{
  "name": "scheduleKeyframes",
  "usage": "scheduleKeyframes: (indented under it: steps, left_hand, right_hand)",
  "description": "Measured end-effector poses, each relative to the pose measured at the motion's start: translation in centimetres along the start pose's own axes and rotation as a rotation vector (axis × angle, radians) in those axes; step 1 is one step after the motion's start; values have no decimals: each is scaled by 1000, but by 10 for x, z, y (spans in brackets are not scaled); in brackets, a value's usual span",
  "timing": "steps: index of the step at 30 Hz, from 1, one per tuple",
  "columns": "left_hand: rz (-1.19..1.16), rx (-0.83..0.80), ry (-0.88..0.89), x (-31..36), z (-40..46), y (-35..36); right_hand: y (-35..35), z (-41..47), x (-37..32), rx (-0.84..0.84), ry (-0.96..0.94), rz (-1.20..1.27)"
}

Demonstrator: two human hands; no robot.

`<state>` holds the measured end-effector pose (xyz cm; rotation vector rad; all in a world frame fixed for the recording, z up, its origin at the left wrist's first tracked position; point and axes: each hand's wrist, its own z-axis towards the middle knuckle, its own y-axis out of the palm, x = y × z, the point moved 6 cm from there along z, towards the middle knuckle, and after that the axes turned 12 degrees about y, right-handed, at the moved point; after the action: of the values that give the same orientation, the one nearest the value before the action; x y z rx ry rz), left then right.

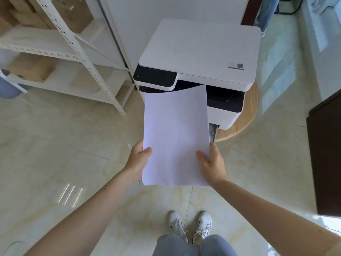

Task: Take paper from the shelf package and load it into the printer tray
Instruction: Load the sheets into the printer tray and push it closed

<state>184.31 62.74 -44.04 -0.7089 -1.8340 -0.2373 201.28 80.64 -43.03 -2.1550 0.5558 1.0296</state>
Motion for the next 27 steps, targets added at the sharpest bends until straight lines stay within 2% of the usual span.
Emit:
scheduleKeyframes:
  steps: [9, 20, 27]
  left_hand:
    - [95, -58, -127, -50, -7, 12]
    - [237, -83, -237, -50, 18, 24]
    - [265, -65, -236, -39, 36, 22]
  right_hand:
    - [15, -6, 56, -29, 148, 5]
    - [23, 15, 88, -108, 483, 98]
    - [24, 21, 92, -145, 651, 247]
